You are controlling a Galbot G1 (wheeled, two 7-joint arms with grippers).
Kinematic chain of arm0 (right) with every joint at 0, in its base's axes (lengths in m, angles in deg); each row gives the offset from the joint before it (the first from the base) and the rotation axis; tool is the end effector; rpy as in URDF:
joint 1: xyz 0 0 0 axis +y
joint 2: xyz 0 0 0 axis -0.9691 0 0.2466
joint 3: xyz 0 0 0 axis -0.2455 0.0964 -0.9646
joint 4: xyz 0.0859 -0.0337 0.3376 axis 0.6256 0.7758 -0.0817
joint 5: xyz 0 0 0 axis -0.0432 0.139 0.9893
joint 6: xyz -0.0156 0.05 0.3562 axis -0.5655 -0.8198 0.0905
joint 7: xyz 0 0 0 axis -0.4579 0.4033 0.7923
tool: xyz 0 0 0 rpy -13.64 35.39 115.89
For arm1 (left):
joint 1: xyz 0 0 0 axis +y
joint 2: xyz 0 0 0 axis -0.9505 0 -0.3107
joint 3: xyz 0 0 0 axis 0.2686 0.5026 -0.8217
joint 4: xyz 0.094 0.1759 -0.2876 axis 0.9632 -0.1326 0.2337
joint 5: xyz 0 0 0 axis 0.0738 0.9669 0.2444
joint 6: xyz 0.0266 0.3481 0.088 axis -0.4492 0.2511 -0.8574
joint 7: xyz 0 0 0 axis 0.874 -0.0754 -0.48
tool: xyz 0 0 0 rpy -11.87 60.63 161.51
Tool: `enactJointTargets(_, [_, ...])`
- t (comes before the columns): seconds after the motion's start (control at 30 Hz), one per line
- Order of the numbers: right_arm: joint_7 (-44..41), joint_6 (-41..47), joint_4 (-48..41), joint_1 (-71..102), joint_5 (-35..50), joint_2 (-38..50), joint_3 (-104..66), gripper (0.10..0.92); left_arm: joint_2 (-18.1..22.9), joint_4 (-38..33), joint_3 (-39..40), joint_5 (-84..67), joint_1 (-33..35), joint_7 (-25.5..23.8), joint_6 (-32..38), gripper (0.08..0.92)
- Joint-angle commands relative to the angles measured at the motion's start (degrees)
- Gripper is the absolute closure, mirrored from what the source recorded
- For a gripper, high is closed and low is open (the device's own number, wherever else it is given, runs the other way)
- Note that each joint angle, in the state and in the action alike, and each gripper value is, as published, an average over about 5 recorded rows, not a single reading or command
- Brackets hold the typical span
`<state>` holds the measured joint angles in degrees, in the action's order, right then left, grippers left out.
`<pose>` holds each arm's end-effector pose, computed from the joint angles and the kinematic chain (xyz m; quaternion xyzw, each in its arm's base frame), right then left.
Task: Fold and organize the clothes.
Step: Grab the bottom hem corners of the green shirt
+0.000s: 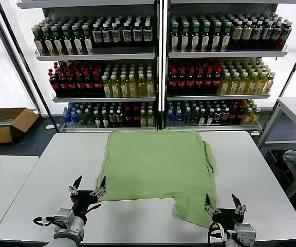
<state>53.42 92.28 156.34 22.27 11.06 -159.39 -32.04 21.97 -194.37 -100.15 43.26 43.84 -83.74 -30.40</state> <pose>0.1437 0.0040 -0.2319 -0.0725 -0.9685 0.0256 0.2368 0.2069 0.0296 -0.2728 -0.0157 -0.9887 -0.0308 0.1461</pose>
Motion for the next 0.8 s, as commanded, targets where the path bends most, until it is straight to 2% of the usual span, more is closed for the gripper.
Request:
enactJointTargets(0.03, [3.84,0.02,-1.53,0.38,2.95,-0.30,0.97,0.203,-0.56,0.77,-0.02,1.77,-0.09,-0.83,-4.59,0.177])
enactJointTargets(0.8, [6.78,-0.19,-5.83,-1.66,3.64,-3.34,4.65,0.203,-2.15,2.63,0.97,0.55,0.05,-2.48,-7.99,0.177])
